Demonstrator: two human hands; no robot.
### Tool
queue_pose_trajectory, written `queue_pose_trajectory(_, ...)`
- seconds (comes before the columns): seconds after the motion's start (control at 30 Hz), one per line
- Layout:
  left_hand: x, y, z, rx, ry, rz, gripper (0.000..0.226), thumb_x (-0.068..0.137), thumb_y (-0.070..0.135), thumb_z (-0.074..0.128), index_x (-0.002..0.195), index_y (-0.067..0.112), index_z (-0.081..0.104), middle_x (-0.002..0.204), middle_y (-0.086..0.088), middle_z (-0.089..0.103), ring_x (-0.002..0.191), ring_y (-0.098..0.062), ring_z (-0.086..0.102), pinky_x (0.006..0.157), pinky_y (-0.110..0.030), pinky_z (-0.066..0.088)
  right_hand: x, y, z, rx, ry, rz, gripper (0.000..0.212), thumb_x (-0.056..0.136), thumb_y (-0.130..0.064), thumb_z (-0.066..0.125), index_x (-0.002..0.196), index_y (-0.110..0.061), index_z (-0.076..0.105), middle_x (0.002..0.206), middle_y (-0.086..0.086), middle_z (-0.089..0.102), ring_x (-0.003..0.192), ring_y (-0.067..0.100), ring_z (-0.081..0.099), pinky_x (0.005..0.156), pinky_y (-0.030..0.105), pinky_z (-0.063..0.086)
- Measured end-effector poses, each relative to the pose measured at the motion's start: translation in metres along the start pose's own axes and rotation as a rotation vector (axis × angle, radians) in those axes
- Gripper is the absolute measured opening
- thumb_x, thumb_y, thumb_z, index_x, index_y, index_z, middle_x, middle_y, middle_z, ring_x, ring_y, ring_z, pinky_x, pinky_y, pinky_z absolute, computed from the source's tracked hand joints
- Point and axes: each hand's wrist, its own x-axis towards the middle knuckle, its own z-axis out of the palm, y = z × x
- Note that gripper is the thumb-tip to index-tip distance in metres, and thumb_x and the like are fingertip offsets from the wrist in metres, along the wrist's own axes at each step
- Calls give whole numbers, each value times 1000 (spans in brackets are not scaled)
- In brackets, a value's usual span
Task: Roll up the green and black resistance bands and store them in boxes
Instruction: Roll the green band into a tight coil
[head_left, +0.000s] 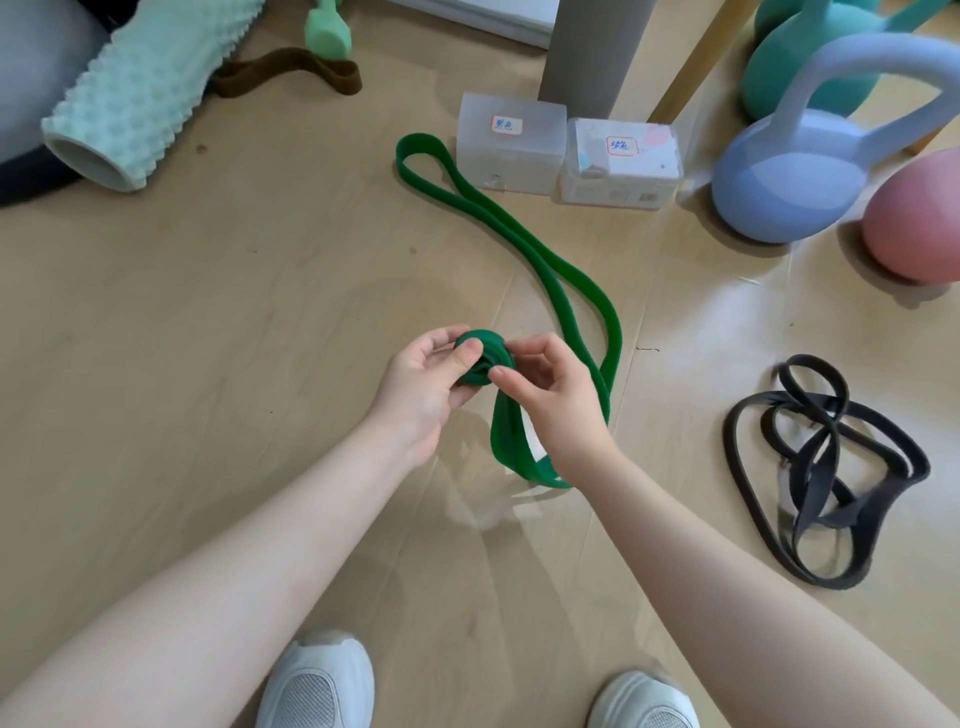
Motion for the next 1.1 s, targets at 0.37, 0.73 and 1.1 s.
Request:
queue_pose_trajectory(0.37,-3,-2,-4,-198,-77,-131,27,95,16,47,114,-1,55,111,-15,64,102,-21,62,89,-29,53,10,-21,0,-137,-65,2,23,81,-14,69,103,-19,67,92,-1,71,87,11,67,83,26,54)
queue_pose_trajectory(0.73,-1,18,-13,674,-354,-68,24,81,9,66,99,24,61,100,1,68,96,-13,63,87,-27,50,14,-29,-33,-462,-394,-68,30,80,-14,70,108,-25,69,100,-9,69,95,6,64,92,27,49)
queue_pose_trajectory(1.1,-6,13,-1,433,-219,65,30,84,2,61,111,13,60,97,1,68,84,-4,66,74,-15,54,4,-7,-40,-29,-247,59,19,82,-11,66,89,-14,49,84,2,67,79,14,65,80,33,51)
